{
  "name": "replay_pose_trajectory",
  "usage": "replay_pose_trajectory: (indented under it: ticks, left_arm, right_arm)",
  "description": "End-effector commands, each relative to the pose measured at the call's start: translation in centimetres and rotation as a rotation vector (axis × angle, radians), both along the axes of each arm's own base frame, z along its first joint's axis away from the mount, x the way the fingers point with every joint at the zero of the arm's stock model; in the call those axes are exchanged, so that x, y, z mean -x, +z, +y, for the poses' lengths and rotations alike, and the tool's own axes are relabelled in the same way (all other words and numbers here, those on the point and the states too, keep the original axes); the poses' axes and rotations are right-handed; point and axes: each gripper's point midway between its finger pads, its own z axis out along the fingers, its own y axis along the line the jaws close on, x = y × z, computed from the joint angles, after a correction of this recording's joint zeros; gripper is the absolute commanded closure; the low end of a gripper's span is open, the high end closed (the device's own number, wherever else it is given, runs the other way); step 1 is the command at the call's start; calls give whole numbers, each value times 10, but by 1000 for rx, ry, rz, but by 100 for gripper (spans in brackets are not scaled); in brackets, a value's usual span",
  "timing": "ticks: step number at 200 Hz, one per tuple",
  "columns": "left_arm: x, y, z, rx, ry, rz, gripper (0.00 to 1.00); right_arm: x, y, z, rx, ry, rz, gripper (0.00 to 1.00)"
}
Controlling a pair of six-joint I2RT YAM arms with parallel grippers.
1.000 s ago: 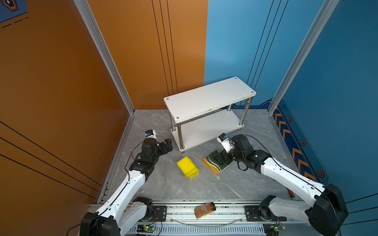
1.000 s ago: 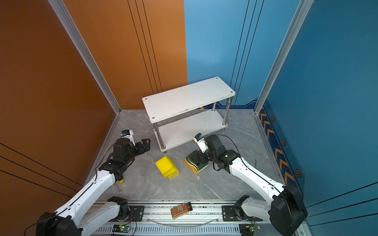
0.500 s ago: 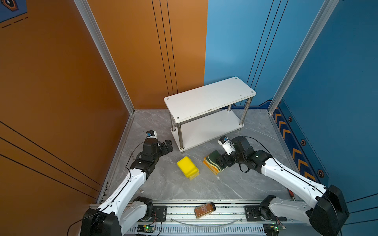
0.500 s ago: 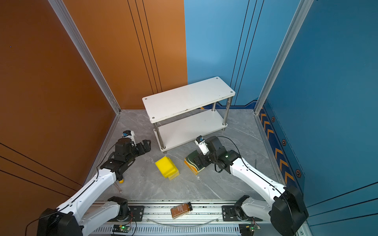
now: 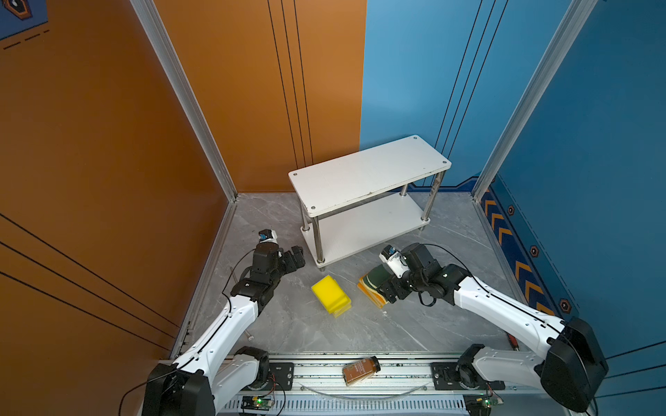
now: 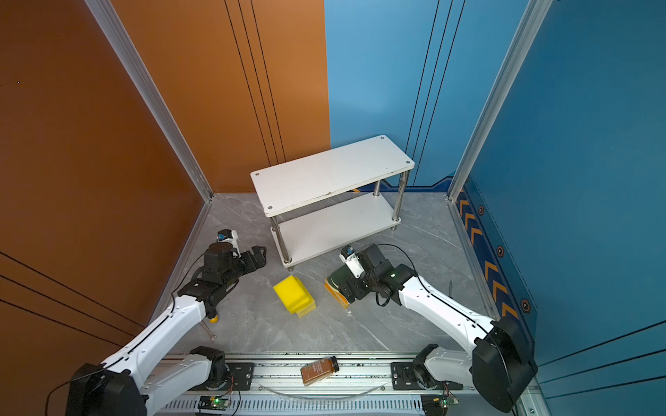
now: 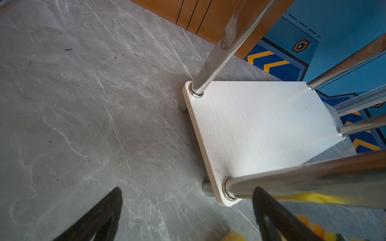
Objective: Arrange cleaning sponges on a shelf
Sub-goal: Pick up a cleaning sponge from several cleaning sponges.
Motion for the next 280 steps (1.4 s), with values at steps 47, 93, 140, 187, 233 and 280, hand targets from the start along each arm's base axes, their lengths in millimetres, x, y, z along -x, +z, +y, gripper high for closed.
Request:
replay_pose_trajectory:
  ticks: [47,93,140,187,233,280]
  left_arm:
    - [-1,7,-2,-9,-8,2,2]
    - [-1,5,-1,-10,-7,7,2]
    - [-2,3,-2,-9,-9,17,2]
    - [-2,1,-2,-7,-11,21,2]
    - [-2,1,-2,-7,-10,22,2]
    - [-3,0,-3,-6,-11,26,2]
  right_arm:
    - [-4,-5,-4,57,-9,-8,7]
    - [-5,-10,-4,59,-8,-8,10]
    - [-5,-12,-3,61,-6,-1,19]
    - [-6,-1,-3,33,-8,-25,31]
    - [-6,13,-7,-10,-19,-47,37]
    - [-17,37,-10,-110,-49,-100,43]
